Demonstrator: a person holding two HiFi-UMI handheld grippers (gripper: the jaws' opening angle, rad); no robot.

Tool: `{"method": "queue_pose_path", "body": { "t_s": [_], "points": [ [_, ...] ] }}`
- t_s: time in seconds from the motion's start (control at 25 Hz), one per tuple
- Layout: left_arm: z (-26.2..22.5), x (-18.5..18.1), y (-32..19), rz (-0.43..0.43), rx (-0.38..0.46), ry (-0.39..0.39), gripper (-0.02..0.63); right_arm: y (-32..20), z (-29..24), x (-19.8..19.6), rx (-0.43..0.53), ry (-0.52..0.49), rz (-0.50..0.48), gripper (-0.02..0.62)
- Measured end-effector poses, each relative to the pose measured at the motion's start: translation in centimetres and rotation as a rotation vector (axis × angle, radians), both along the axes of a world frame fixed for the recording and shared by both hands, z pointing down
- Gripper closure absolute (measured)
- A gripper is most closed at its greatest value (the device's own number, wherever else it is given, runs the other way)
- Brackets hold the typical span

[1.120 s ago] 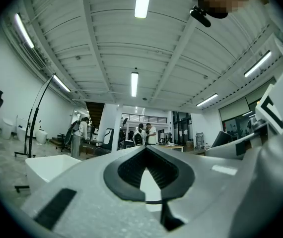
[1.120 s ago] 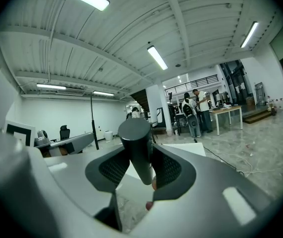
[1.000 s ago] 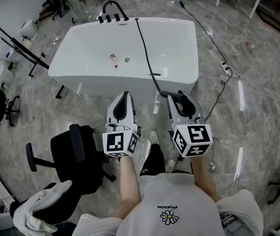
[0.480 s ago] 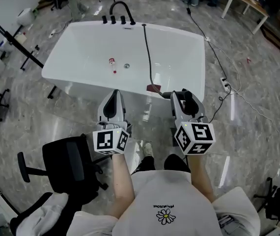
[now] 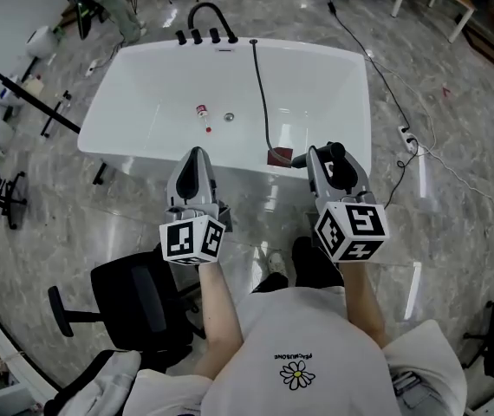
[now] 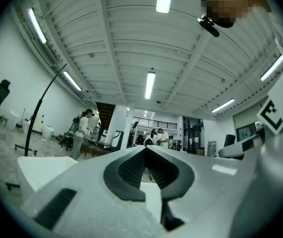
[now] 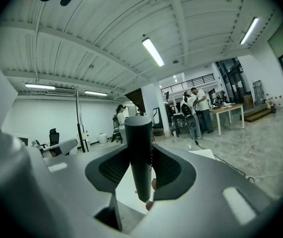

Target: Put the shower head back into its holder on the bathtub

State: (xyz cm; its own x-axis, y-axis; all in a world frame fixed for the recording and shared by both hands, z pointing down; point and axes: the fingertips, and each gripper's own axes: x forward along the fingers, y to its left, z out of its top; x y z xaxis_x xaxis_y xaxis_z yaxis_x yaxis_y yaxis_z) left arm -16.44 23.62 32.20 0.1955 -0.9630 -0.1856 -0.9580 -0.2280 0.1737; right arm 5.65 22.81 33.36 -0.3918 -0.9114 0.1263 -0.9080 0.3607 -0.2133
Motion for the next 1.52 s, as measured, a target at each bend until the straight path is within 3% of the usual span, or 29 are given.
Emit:
{"method": "queue_pose_path", "body": {
  "t_s": [0.12, 0.24, 0.52, 0.64, 0.72, 0.84, 1.04, 1.16, 1.32, 1.52],
  "points": [
    [0.0, 0.1, -2.5, 0.023, -0.008, 0.059, 0.604, -2.3, 0.4, -0.2, -0.011, -0.002, -0.006, 0.454],
    [-0.2, 1.3, -5.5, 0.035, -0.017, 0.016, 0.604, -5.2, 1.0, -0.8, -0.028, -0.006, -0.037, 0.454],
    [2.8, 3.4, -17.4, 0.020, -0.080, 0.022, 0.604, -17.5, 2.1, -1.8, -0.037, -0.026, -0.114, 0.454],
    [2.2, 4.8, -22.9, 0.047, -0.042, 0.073, 0.593, -23.3, 1.5, -1.2, -0.019, -0.036, -0.146, 0.454],
    [1.8, 6.2, -25.5, 0.086, -0.024, 0.080, 0.541, -26.1, 1.0, -0.6, -0.011, -0.050, -0.164, 0.454],
    [1.9, 7.4, -28.3, 0.085, -0.016, 0.081, 0.526, -29.9, 0.7, 0.5, -0.011, -0.069, -0.174, 0.454],
    [4.6, 7.4, -31.4, 0.056, -0.098, 0.001, 0.526, -34.7, 2.2, -0.1, -0.059, -0.064, -0.197, 0.454],
    [6.4, 6.7, -33.8, 0.081, -0.136, -0.029, 0.508, -37.8, 2.9, -1.2, -0.069, -0.059, -0.189, 0.454],
    [9.0, 6.3, -36.0, 0.171, -0.179, 0.014, 0.488, -40.5, 3.4, -3.2, -0.082, -0.032, -0.182, 0.454],
    [17.1, 7.1, -39.1, 0.333, -0.345, -0.077, 0.457, -44.0, 2.5, -6.2, -0.075, -0.038, -0.162, 0.454]
  ]
}}
